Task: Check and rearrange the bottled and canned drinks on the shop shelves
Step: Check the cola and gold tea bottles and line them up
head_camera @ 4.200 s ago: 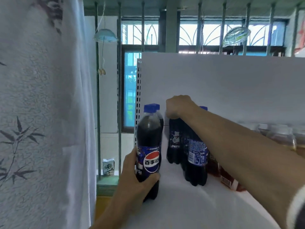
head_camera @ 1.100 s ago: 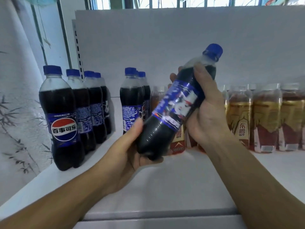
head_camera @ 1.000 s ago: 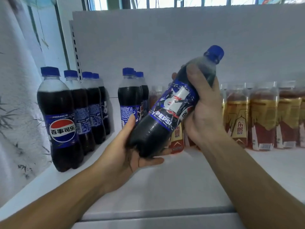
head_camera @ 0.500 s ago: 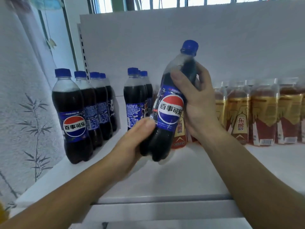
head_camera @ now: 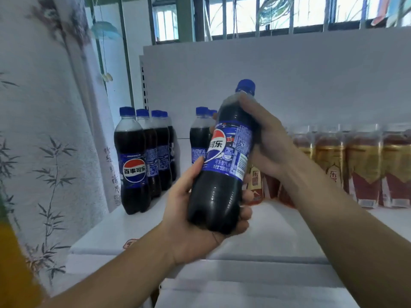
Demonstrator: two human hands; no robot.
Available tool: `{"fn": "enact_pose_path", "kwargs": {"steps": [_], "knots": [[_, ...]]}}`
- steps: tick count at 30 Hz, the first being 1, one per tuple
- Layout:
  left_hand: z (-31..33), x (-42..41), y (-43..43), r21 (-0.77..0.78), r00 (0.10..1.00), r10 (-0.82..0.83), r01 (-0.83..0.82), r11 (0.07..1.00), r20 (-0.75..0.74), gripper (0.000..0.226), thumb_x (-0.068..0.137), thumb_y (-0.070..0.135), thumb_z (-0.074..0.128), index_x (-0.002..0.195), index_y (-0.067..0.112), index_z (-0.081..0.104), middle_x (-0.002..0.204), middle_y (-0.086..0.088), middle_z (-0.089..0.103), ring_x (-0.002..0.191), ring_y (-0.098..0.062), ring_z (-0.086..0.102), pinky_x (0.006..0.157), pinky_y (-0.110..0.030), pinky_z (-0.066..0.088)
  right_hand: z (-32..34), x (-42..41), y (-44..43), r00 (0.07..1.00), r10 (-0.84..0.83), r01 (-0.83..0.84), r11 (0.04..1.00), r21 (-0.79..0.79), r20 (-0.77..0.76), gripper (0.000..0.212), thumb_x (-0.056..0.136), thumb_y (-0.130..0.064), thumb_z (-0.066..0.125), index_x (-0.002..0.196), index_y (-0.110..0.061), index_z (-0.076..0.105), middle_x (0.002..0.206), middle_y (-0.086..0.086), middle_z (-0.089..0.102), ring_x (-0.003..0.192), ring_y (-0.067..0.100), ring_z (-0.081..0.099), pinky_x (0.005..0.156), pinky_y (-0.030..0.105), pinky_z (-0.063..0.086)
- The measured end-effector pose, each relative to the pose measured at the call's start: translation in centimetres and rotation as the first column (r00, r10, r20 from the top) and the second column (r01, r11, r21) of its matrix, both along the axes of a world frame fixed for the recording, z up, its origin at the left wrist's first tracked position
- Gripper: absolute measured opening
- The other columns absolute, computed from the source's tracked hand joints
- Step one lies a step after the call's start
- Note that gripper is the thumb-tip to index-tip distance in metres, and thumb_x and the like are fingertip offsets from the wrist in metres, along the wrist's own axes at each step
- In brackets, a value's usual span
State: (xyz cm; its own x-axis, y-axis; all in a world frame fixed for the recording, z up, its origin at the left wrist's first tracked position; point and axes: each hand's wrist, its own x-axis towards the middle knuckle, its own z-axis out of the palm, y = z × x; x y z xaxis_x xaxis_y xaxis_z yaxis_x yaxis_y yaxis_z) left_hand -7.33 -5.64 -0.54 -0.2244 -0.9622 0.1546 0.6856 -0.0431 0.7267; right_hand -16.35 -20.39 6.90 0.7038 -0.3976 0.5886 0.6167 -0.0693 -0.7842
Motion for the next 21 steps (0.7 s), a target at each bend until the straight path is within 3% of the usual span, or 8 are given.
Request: {"fn": "enact_pose_path", "kwargs": {"steps": [2,4,6,8,11,13,17,21], "knots": [[0.2,-0.6,0.6,-0.002,0.999,-0.036,0.036,0.999,-0.025,0.07,0.083,0.043,0.075,0.129,-0.003,0.051,0.1,-0.026,0.065,0.082,-0.038,0.068,0.078,-0.041,0.057,0.5,-0.5,0.4,1.0,0.018,-0.019,0.999,0.047,0.005,0.049,0.081,-0.036,0.073,0.113,-0.004,0.055,0.095,0.012,0.064,0.082,0.024,0.063,0.08,0.037,0.056],[0.4,-1.4,0.9,-0.001,0.998,-0.031,0.031,1.0,-0.05,0.07,0.085,0.047,0.071,0.13,-0.005,0.055,0.103,-0.026,0.066,0.087,-0.039,0.069,0.082,-0.043,0.058,0.8,-0.5,0.6,0.999,0.033,-0.029,0.992,0.122,-0.032,0.056,0.073,-0.039,0.081,0.109,-0.005,0.057,0.097,0.014,0.063,0.08,0.025,0.062,0.079,0.038,0.057],[0.9,-2.1,1.1,0.023,0.993,0.011,-0.008,1.0,-0.115,0.071,0.089,0.053,0.064,0.129,-0.005,0.058,0.106,-0.025,0.067,0.087,-0.038,0.069,0.078,-0.042,0.059,0.9,-0.4,0.9,0.993,0.052,-0.026,0.973,0.231,-0.106,0.053,0.063,-0.042,0.089,0.094,-0.008,0.063,0.089,0.012,0.065,0.074,0.024,0.064,0.078,0.038,0.056],[1.7,-2.8,1.4,0.02,0.983,0.021,-0.018,1.0,-0.183,0.067,0.094,0.051,0.055,0.13,-0.006,0.056,0.11,-0.025,0.064,0.087,-0.036,0.067,0.076,-0.039,0.058,0.9,-0.6,1.2,0.983,0.073,-0.005,0.929,0.371,-0.171,0.04,0.075,-0.046,0.08,0.073,-0.008,0.07,0.075,0.01,0.068,0.066,0.023,0.067,0.072,0.034,0.058],[3.5,-4.1,1.8,0.016,0.982,0.116,-0.115,0.993,-0.15,0.059,0.099,0.042,0.049,0.137,-0.003,0.054,0.12,-0.025,0.063,0.091,-0.036,0.068,0.081,-0.038,0.058,0.6,-1.6,1.7,0.972,0.121,-0.012,0.881,0.473,-0.201,0.06,0.091,-0.054,0.06,0.06,-0.004,0.073,0.067,0.011,0.069,0.057,0.022,0.07,0.06,0.029,0.061],[3.9,-4.5,1.5,-0.025,0.975,0.137,-0.143,0.989,-0.175,0.056,0.099,0.043,0.047,0.132,0.0,0.061,0.121,-0.023,0.065,0.088,-0.035,0.07,0.078,-0.036,0.06,0.6,-2.1,2.2,0.97,0.103,0.015,0.88,0.475,-0.221,0.058,0.092,-0.054,0.058,0.064,-0.005,0.072,0.069,0.011,0.068,0.057,0.022,0.068,0.051,0.03,0.059],[3.4,-4.6,1.1,-0.083,0.983,0.118,-0.13,0.988,-0.138,0.059,0.096,0.047,0.049,0.124,-0.002,0.067,0.118,-0.025,0.066,0.086,-0.035,0.071,0.077,-0.037,0.06,0.8,-2.5,2.3,0.974,0.115,-0.006,0.874,0.485,-0.194,0.048,0.09,-0.052,0.062,0.077,-0.005,0.068,0.069,0.011,0.068,0.055,0.022,0.069,0.049,0.03,0.059],[2.2,-2.7,0.9,-0.091,0.975,0.205,-0.197,0.976,0.09,0.075,0.081,0.059,0.071,0.128,0.0,0.064,0.121,-0.028,0.064,0.094,-0.039,0.068,0.084,-0.046,0.057,1.1,-2.7,1.8,0.991,0.122,-0.089,0.889,0.449,-0.045,0.044,0.077,-0.044,0.075,0.096,-0.005,0.066,0.083,0.01,0.067,0.065,0.023,0.068,0.062,0.033,0.06]]}}
